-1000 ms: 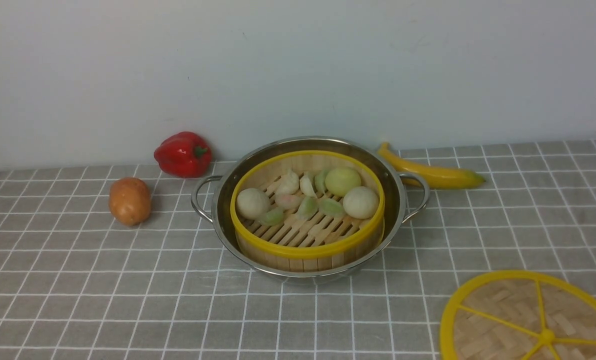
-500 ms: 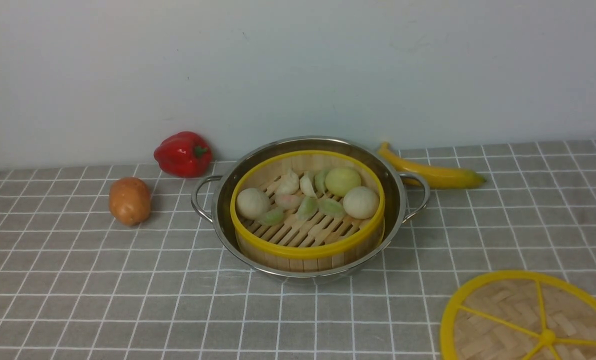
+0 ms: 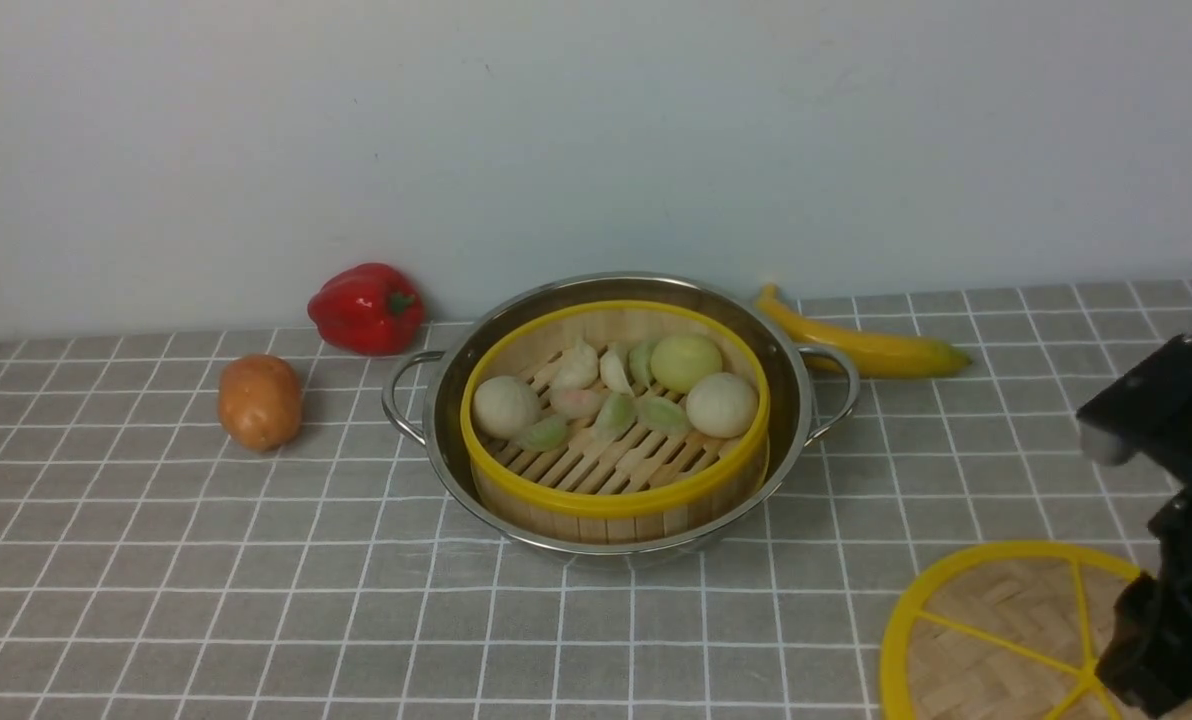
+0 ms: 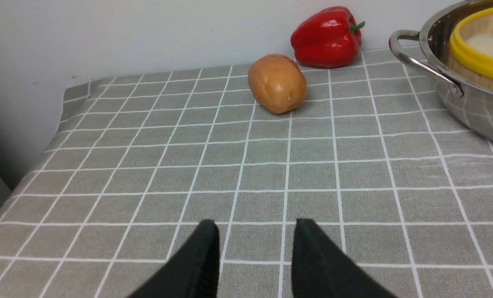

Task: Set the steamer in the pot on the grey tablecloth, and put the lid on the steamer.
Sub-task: 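Move the gripper down to the bamboo steamer lid and grasp its center knob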

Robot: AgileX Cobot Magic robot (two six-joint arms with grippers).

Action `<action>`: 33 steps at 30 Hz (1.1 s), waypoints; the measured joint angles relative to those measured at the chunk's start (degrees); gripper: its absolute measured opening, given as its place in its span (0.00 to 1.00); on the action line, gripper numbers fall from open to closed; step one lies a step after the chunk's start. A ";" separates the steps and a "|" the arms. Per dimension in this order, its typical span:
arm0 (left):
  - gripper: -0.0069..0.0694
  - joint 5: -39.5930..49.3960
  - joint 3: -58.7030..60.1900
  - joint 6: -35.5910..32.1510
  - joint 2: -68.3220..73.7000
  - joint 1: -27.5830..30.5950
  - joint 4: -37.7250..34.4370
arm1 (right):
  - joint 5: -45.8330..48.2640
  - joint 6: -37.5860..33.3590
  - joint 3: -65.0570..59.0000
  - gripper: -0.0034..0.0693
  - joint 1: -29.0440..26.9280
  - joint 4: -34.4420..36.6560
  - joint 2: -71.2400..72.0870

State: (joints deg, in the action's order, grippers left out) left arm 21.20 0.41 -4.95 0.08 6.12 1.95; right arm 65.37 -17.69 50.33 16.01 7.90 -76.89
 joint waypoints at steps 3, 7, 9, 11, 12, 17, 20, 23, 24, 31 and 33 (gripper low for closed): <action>0.41 0.00 0.00 0.00 0.00 0.00 0.00 | -2.23 4.84 0.44 0.38 1.06 -5.51 -3.42; 0.41 0.00 0.00 0.00 -0.08 0.00 0.00 | -4.52 7.39 1.33 0.38 1.06 -7.90 -7.61; 0.41 0.00 0.00 0.00 -0.09 0.00 0.00 | -4.95 7.49 1.45 0.38 1.06 -7.90 -8.47; 0.41 0.00 0.00 0.00 -0.09 0.00 0.00 | -5.92 7.63 1.64 0.38 1.06 -7.90 -10.48; 0.41 0.00 0.00 0.00 -0.09 0.00 0.00 | -6.15 7.76 1.68 0.38 1.06 -7.90 -11.34; 0.41 0.00 0.00 0.00 -0.09 0.00 0.00 | -6.37 7.81 1.68 0.38 1.06 -7.90 -14.56; 0.41 0.00 0.00 0.00 -0.09 0.00 0.00 | -7.26 7.81 1.68 0.38 1.06 -7.90 -15.67; 0.41 -0.04 0.00 0.00 -0.09 0.00 0.00 | -7.73 7.81 1.68 0.38 1.06 -7.90 -16.78; 0.41 -0.04 0.00 0.00 -0.09 0.00 0.00 | -7.95 7.81 1.68 0.38 1.06 -7.90 -17.03; 0.41 -0.04 0.00 0.00 -0.09 0.00 0.00 | -8.41 8.11 1.81 0.37 1.06 -7.90 -18.14; 0.41 -0.04 0.00 0.00 -0.09 0.00 0.00 | -8.20 8.42 1.85 0.33 1.06 -7.90 -18.14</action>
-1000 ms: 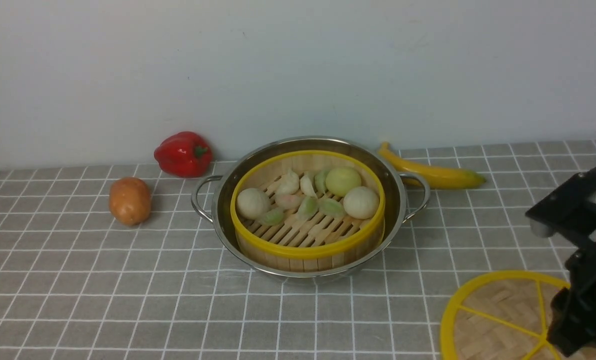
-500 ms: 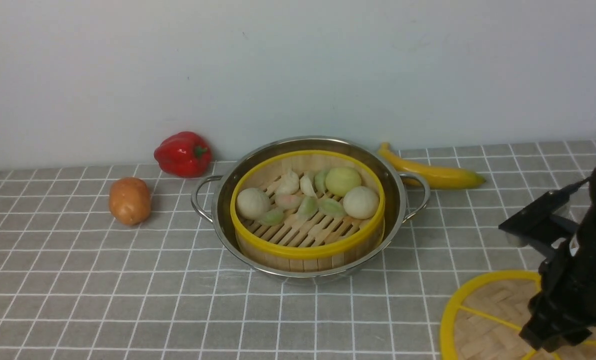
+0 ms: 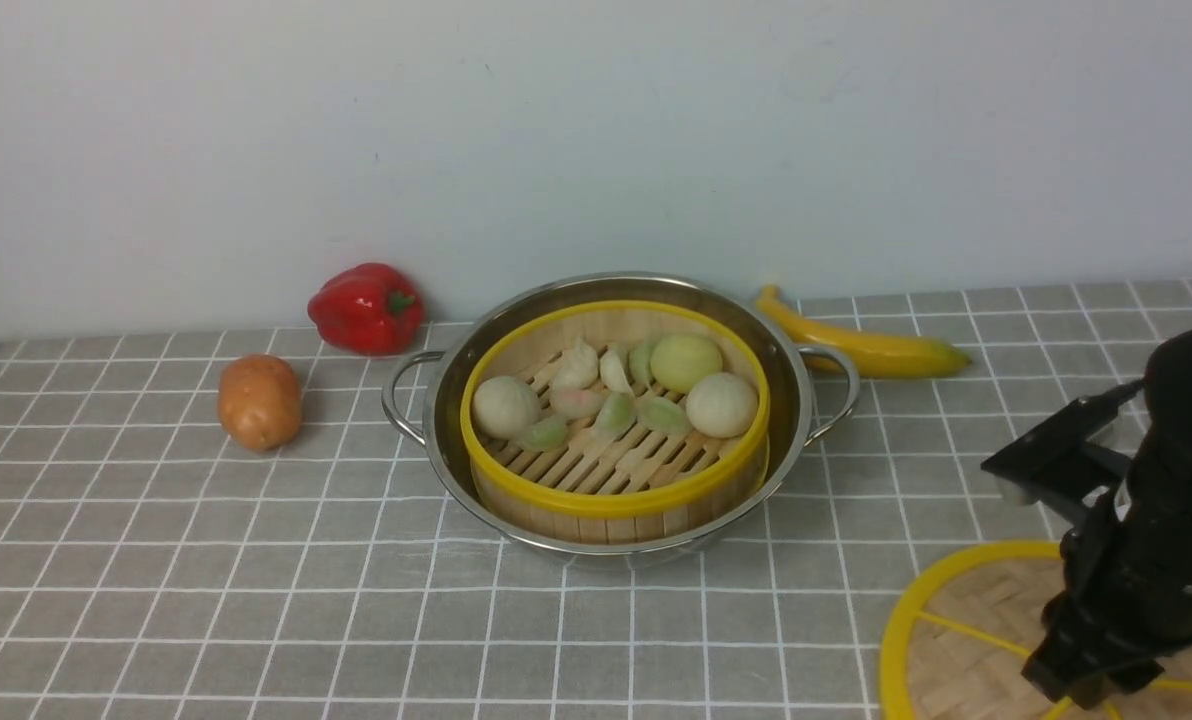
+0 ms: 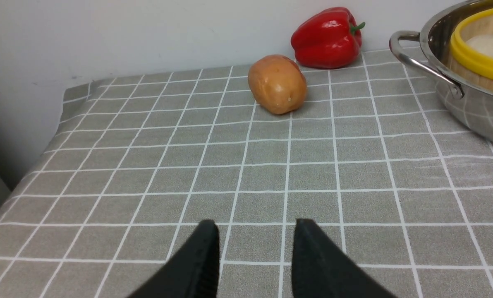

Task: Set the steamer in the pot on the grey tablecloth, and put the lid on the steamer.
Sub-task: 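Move the gripper down to the bamboo steamer lid and grasp its center knob, then place the bamboo steamer lid onto the steamer basket in the pot with the right gripper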

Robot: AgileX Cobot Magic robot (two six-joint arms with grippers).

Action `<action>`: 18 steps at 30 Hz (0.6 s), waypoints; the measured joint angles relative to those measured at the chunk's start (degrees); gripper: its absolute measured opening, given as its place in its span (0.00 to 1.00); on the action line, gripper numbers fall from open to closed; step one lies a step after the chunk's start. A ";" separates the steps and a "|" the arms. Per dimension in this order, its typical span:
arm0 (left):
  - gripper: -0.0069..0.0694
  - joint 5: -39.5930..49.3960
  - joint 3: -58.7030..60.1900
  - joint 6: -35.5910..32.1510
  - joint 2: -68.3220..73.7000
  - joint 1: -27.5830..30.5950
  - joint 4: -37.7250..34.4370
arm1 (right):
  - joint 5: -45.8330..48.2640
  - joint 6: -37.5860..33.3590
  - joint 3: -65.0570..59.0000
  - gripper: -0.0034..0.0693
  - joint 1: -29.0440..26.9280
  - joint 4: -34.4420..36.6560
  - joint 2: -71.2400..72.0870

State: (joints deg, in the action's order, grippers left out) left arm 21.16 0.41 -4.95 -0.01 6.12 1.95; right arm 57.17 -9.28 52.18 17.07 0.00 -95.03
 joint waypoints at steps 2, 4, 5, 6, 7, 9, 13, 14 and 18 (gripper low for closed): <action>0.41 0.00 0.00 0.00 0.00 0.00 0.00 | 0.46 0.06 0.20 0.27 0.00 -0.38 0.00; 0.41 0.00 0.00 0.00 0.00 0.00 0.00 | 1.49 0.13 0.42 0.25 0.00 -0.32 0.00; 0.41 0.00 0.00 0.00 0.00 0.00 0.00 | 1.77 0.45 0.42 0.25 0.00 0.00 0.00; 0.41 0.00 0.00 0.00 0.00 0.00 0.00 | 1.83 0.57 0.42 0.25 0.00 0.00 0.00; 0.41 0.00 0.00 0.00 0.00 0.00 0.00 | 1.83 0.57 0.42 0.25 0.00 0.00 0.00; 0.41 0.00 0.00 0.00 0.00 0.00 0.00 | 1.22 0.92 0.42 0.25 0.00 0.47 0.19; 0.41 0.00 0.00 0.00 0.00 0.00 0.00 | -1.84 1.16 0.82 0.25 0.00 1.47 2.45; 0.41 0.00 0.00 0.00 0.00 0.00 0.00 | -1.96 1.16 1.02 0.25 0.00 1.47 2.82; 0.41 0.00 0.00 0.00 0.00 0.00 0.00 | -2.99 1.67 4.56 0.25 0.00 0.94 7.46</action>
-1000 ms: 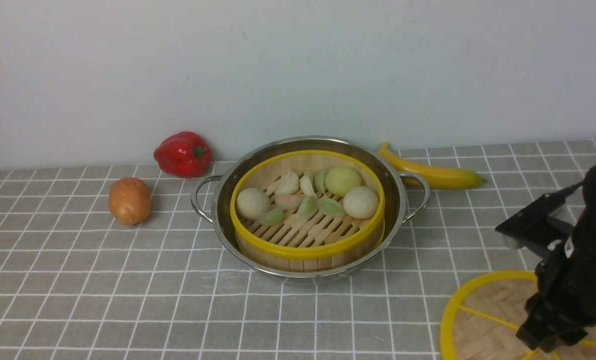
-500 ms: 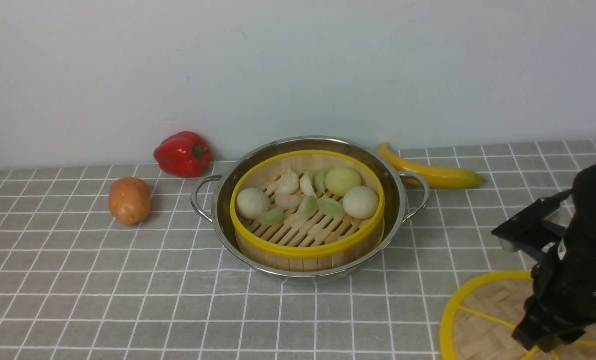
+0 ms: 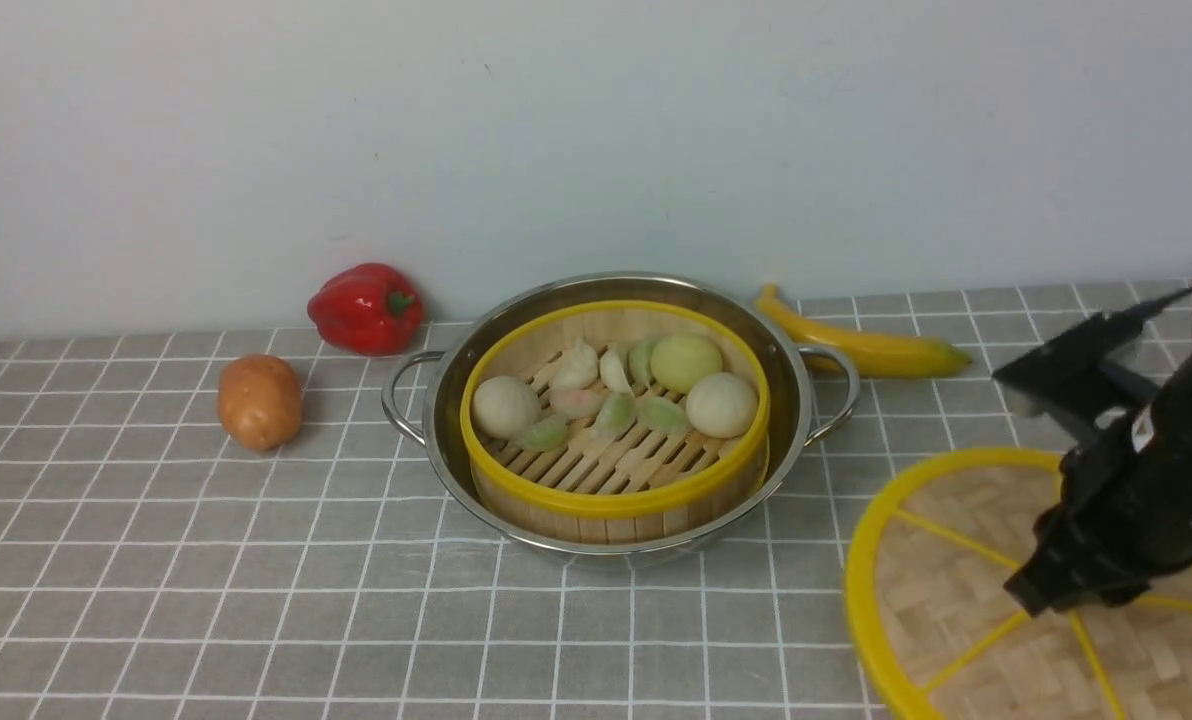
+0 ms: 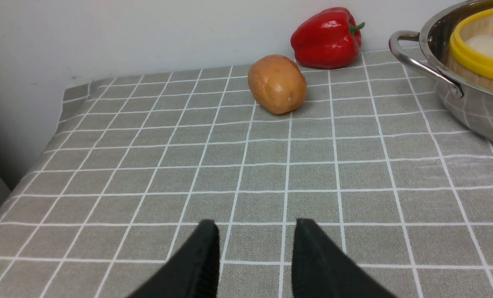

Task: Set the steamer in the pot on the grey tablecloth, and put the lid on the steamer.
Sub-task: 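Place the bamboo steamer lid onto the steamer basket in the pot with the right gripper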

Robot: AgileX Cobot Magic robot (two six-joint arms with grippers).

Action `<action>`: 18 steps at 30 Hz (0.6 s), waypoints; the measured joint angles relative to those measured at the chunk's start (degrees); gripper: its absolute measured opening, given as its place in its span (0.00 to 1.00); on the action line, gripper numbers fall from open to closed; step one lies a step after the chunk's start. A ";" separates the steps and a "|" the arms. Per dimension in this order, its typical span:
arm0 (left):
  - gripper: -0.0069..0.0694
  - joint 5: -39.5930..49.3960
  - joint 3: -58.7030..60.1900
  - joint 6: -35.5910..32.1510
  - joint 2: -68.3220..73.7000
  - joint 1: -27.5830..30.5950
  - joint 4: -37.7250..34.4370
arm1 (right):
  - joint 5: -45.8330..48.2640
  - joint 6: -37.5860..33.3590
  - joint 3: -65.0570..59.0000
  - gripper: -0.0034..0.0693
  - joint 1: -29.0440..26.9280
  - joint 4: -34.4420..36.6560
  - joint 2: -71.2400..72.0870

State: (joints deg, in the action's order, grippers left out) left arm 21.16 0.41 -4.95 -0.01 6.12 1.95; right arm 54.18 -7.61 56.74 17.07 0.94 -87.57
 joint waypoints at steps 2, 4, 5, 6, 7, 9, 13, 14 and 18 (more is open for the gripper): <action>0.41 0.00 0.00 0.00 0.00 0.00 0.00 | -0.88 -0.34 1.93 0.25 0.00 -0.54 2.05; 0.41 0.00 0.00 0.00 0.00 0.00 0.00 | -2.03 -1.06 3.32 0.25 0.00 -0.94 3.20; 0.41 0.00 0.00 0.00 0.00 0.00 0.00 | -2.70 -1.66 4.40 0.25 0.00 -0.94 3.81; 0.41 0.00 0.00 0.00 0.00 0.00 0.00 | -3.50 -2.72 6.11 0.25 0.00 -0.43 4.35; 0.41 0.00 0.00 0.00 0.00 0.00 0.00 | -3.50 -2.72 6.37 0.25 0.00 -0.43 4.39; 0.41 0.00 0.00 0.00 0.00 0.00 0.00 | -5.73 -6.90 9.29 0.25 0.00 3.18 4.45; 0.41 0.00 0.00 0.00 0.00 0.00 0.00 | -8.05 -17.91 13.44 0.25 1.41 12.04 2.67; 0.41 0.00 0.00 0.00 0.00 0.00 0.00 | -8.34 -21.18 14.67 0.25 2.16 14.47 1.67; 0.41 0.00 0.00 0.00 0.00 0.00 0.00 | -8.53 -29.95 19.86 0.25 4.66 21.55 -3.72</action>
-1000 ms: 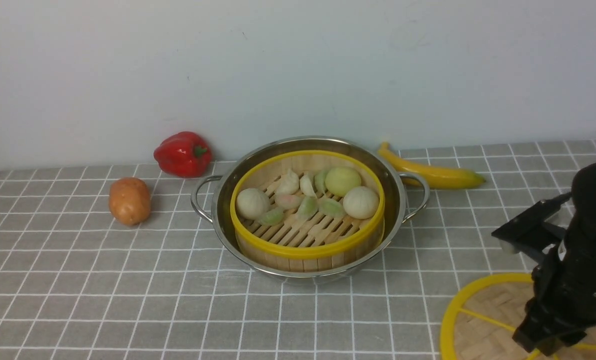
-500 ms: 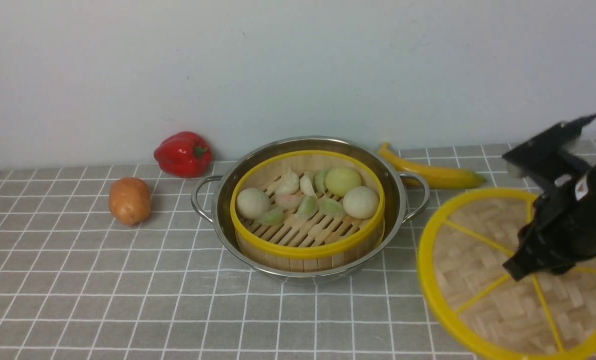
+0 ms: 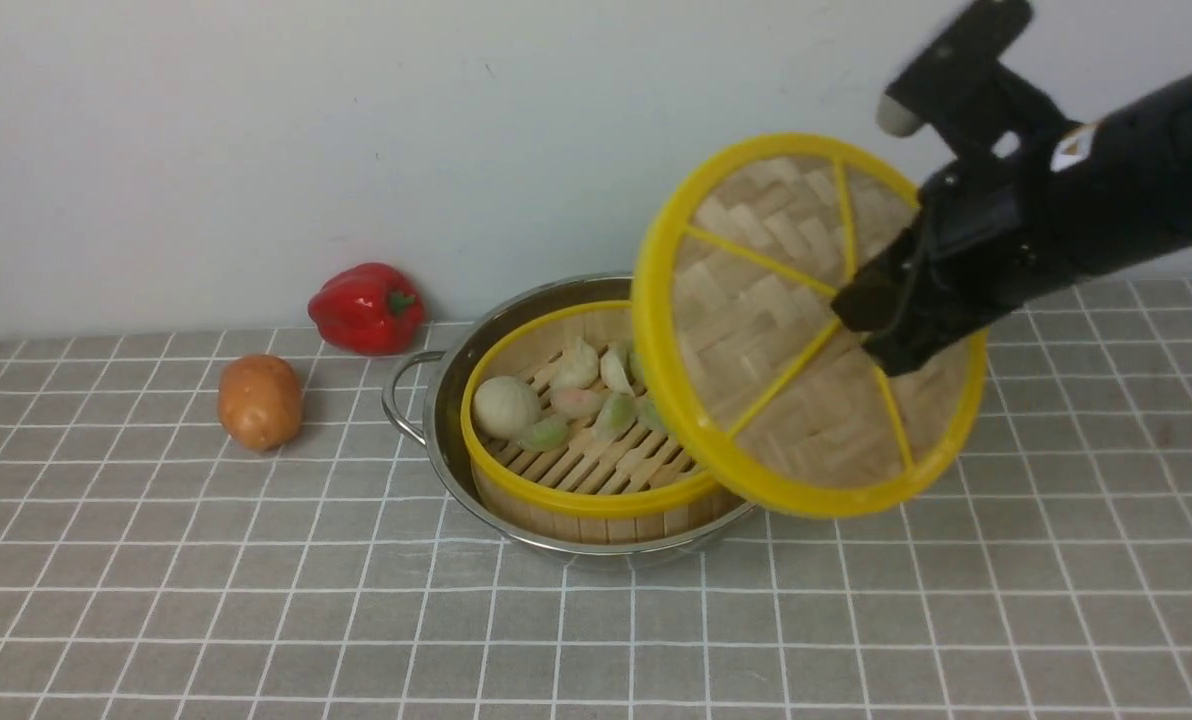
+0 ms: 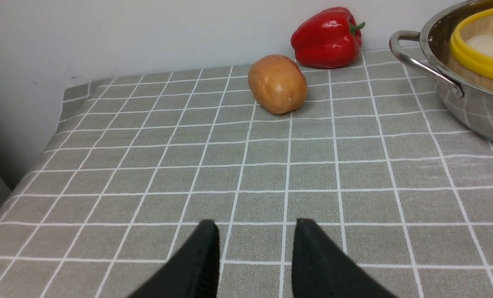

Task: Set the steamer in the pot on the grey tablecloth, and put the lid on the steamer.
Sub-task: 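Place the bamboo steamer lid onto the steamer basket in the pot with the right gripper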

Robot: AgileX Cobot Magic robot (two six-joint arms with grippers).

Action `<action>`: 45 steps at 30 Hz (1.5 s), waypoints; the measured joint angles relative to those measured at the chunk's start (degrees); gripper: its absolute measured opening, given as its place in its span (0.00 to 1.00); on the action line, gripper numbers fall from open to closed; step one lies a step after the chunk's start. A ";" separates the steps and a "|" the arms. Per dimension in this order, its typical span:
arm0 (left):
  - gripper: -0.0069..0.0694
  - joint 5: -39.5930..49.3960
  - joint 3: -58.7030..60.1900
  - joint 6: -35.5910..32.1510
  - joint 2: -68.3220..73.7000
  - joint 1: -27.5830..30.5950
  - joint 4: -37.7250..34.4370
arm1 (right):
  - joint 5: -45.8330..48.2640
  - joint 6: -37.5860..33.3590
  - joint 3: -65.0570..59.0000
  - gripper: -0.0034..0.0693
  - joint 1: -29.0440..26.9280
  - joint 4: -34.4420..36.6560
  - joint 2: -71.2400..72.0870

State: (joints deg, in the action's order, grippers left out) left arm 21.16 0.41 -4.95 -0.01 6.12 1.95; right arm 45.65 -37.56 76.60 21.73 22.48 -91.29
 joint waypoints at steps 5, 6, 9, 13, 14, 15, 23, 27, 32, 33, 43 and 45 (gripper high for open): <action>0.41 0.00 0.00 0.00 0.00 0.00 0.00 | 0.76 -5.41 6.78 0.25 0.32 4.34 -6.67; 0.41 0.00 0.00 0.00 0.00 0.00 0.00 | 0.86 -6.42 7.65 0.25 0.39 4.85 -7.54; 0.41 0.00 0.00 0.00 0.00 0.00 0.00 | 1.28 -8.09 10.51 0.25 1.04 5.85 -10.32; 0.41 0.00 0.00 0.00 0.00 0.00 0.00 | 1.87 -9.93 12.47 0.25 1.86 6.06 -12.21; 0.41 0.00 0.00 0.00 0.00 0.00 0.00 | 1.88 -10.62 12.98 0.25 2.20 6.06 -12.78; 0.41 0.00 0.00 0.00 0.00 0.00 0.00 | 1.93 -11.58 13.83 0.25 2.77 6.22 -13.82; 0.41 0.00 0.00 0.00 0.00 0.00 0.00 | 1.35 -15.01 14.29 0.25 4.04 6.99 -16.46; 0.41 0.00 0.00 0.00 0.00 0.00 0.00 | 0.49 -17.50 14.35 0.25 4.04 7.18 -16.81; 0.41 0.00 0.00 0.00 0.00 0.00 0.00 | 0.19 -19.49 14.40 0.25 4.04 7.29 -16.81; 0.41 0.00 0.00 0.00 0.00 0.00 0.00 | 0.18 -19.91 14.40 0.25 4.04 7.29 -16.81; 0.41 0.00 0.00 0.00 0.00 0.00 0.00 | -0.96 -22.76 14.40 0.25 4.04 7.31 -16.81; 0.41 0.00 0.00 0.00 0.00 0.00 0.00 | -1.35 -22.97 14.40 0.25 4.04 7.38 -16.81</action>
State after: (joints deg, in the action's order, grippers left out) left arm 21.16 0.41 -4.95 -0.01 6.12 1.95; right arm 44.30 -60.53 91.00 25.77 29.86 -108.10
